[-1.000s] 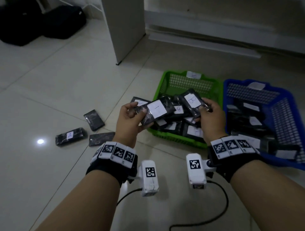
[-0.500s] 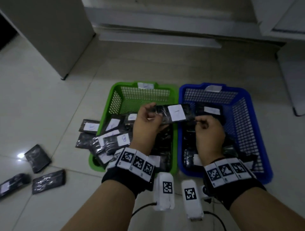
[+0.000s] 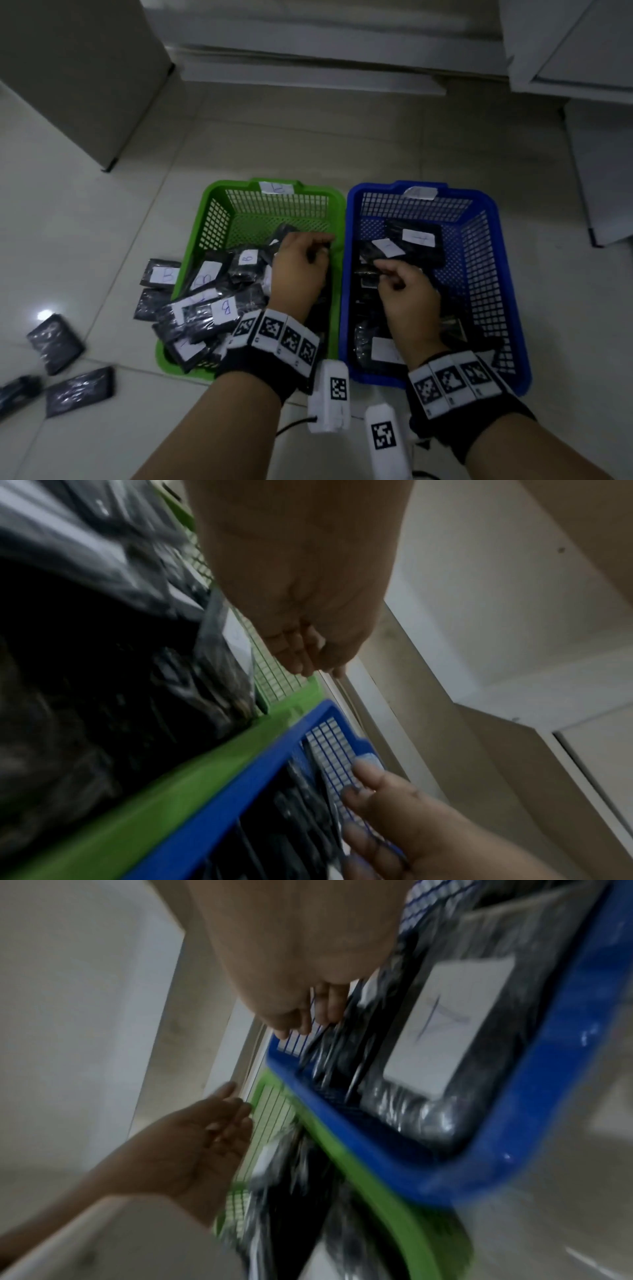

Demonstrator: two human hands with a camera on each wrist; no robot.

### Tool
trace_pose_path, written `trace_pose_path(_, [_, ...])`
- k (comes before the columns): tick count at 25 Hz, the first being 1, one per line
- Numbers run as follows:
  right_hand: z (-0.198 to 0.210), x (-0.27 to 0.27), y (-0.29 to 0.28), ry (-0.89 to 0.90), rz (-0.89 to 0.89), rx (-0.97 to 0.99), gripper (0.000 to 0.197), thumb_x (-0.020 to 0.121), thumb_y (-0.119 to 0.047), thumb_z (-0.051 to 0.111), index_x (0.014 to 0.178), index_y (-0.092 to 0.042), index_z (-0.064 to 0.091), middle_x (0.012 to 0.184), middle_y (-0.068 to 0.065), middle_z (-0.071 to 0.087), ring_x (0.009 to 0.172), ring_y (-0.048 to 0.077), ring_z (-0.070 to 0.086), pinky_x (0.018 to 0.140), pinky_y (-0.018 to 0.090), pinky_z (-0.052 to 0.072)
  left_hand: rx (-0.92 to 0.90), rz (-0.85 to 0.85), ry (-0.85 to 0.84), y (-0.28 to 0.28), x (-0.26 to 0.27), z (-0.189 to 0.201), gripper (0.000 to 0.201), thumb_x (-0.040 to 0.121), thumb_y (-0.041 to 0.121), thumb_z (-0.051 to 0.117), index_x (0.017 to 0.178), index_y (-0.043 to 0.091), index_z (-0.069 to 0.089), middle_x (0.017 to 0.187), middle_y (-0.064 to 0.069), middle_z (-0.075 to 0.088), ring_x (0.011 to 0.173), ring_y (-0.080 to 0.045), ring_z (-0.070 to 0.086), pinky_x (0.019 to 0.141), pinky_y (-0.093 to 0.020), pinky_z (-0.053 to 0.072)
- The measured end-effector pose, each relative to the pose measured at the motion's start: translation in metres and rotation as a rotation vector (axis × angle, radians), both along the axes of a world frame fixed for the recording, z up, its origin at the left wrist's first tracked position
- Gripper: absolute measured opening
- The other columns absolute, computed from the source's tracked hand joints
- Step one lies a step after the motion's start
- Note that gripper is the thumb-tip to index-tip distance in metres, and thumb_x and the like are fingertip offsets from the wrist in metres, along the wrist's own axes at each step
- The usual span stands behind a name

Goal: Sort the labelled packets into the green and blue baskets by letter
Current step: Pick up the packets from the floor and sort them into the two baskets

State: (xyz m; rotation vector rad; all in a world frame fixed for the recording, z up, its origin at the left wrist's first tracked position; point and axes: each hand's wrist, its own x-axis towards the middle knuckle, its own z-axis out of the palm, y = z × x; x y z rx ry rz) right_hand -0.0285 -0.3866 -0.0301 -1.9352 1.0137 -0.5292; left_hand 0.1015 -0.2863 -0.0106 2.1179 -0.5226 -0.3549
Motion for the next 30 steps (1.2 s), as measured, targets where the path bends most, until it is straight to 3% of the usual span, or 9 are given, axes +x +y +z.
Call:
trace_pose_path(3, [0.01, 0.02, 0.038, 0.111, 0.186, -0.089, 0.04, 0.084, -0.017, 0.064, 0.122, -0.027, 0.06, 0.127, 0.001, 0.053, 0.12, 0.023, 0.045, 0.102, 0.033, 0.038, -0.05, 0.154, -0.067, 0.055, 0.023, 0.016, 0.025, 0.087, 0.008, 0.055, 0.091, 0.031, 0.066, 0.103, 0.003, 0.059, 0.086, -0.004, 0.054, 0.078, -0.02, 0.045])
trace_pose_path(7, [0.024, 0.06, 0.106, 0.136, 0.404, -0.19, 0.051, 0.083, -0.034, 0.059, 0.133, -0.033, 0.05, 0.146, -0.002, 0.037, 0.135, 0.023, 0.028, 0.11, 0.043, 0.031, 0.017, 0.353, -0.153, 0.161, 0.059, 0.018, 0.024, 0.083, 0.004, 0.055, 0.093, 0.021, 0.067, 0.102, 0.002, 0.056, 0.084, -0.006, 0.055, 0.081, -0.022, 0.046])
trace_pose_path(11, [0.028, 0.105, 0.184, 0.115, 0.592, -0.234, 0.049, 0.08, -0.033, 0.051, 0.129, -0.027, 0.056, 0.143, 0.0, 0.042, 0.136, 0.023, 0.029, 0.112, 0.045, 0.031, 0.161, 0.465, -0.057, 0.271, 0.078, 0.002, 0.023, 0.085, 0.004, 0.055, 0.097, 0.019, 0.067, 0.105, 0.001, 0.057, 0.084, -0.01, 0.057, 0.07, -0.007, 0.038])
trace_pose_path(17, [0.007, 0.147, 0.299, 0.017, 0.779, -0.267, 0.044, 0.08, -0.012, 0.052, 0.122, -0.021, 0.061, 0.132, 0.001, 0.05, 0.131, 0.017, 0.034, 0.111, 0.028, 0.029, 0.52, 0.268, 0.146, 0.397, 0.082, -0.06, 0.044, 0.065, 0.008, 0.076, 0.108, 0.016, 0.067, 0.111, -0.008, 0.061, 0.102, -0.029, 0.058, 0.09, -0.034, 0.046])
trace_pose_path(20, [-0.014, 0.166, 0.336, 0.173, 0.869, -0.162, 0.047, 0.086, -0.004, 0.049, 0.131, -0.016, 0.053, 0.14, 0.004, 0.04, 0.136, 0.018, 0.03, 0.112, 0.026, 0.031, 0.613, 0.145, 0.065, 0.425, 0.071, -0.086, 0.054, 0.057, 0.007, 0.078, 0.108, 0.021, 0.065, 0.11, -0.004, 0.059, 0.101, -0.029, 0.054, 0.087, -0.036, 0.043])
trace_pose_path(22, [-0.029, 0.182, 0.346, 0.385, 0.833, -0.16, 0.052, 0.088, -0.007, 0.05, 0.138, -0.015, 0.042, 0.146, 0.008, 0.03, 0.137, 0.023, 0.025, 0.111, 0.03, 0.032, 0.562, 0.161, -0.043, 0.433, 0.07, -0.091, 0.042, 0.06, 0.006, 0.076, 0.099, 0.02, 0.067, 0.098, -0.002, 0.061, 0.09, -0.028, 0.054, 0.079, -0.035, 0.045])
trace_pose_path(24, [-0.042, 0.198, 0.346, 0.57, 0.733, -0.198, 0.058, 0.086, -0.008, 0.051, 0.141, -0.015, 0.035, 0.149, 0.013, 0.023, 0.137, 0.029, 0.023, 0.11, 0.035, 0.031, 0.456, 0.248, -0.014, 0.437, 0.072, -0.087, 0.02, 0.075, 0.012, 0.07, 0.094, 0.018, 0.067, 0.087, 0.0, 0.061, 0.083, -0.025, 0.055, 0.072, -0.033, 0.044])
trace_pose_path(27, [-0.053, 0.215, 0.34, 0.744, 0.656, -0.244, 0.07, 0.087, -0.008, 0.05, 0.149, -0.015, 0.017, 0.156, 0.017, 0.009, 0.144, 0.033, 0.01, 0.115, 0.041, 0.022, 0.2, 0.478, 0.25, 0.433, 0.079, -0.073, 0.017, 0.085, 0.025, 0.065, 0.101, 0.018, 0.063, 0.087, 0.002, 0.068, 0.08, -0.017, 0.063, 0.07, -0.03, 0.05])
trace_pose_path(30, [-0.054, 0.218, 0.341, 0.804, 0.667, -0.442, 0.064, 0.088, -0.011, 0.05, 0.145, -0.012, 0.023, 0.144, 0.015, 0.028, 0.131, 0.032, 0.029, 0.106, 0.043, 0.032, -0.301, 0.675, 0.561, 0.422, 0.088, -0.058, 0.033, 0.085, 0.01, 0.066, 0.116, 0.015, 0.055, 0.096, -0.005, 0.072, 0.084, -0.021, 0.069, 0.077, -0.041, 0.058])
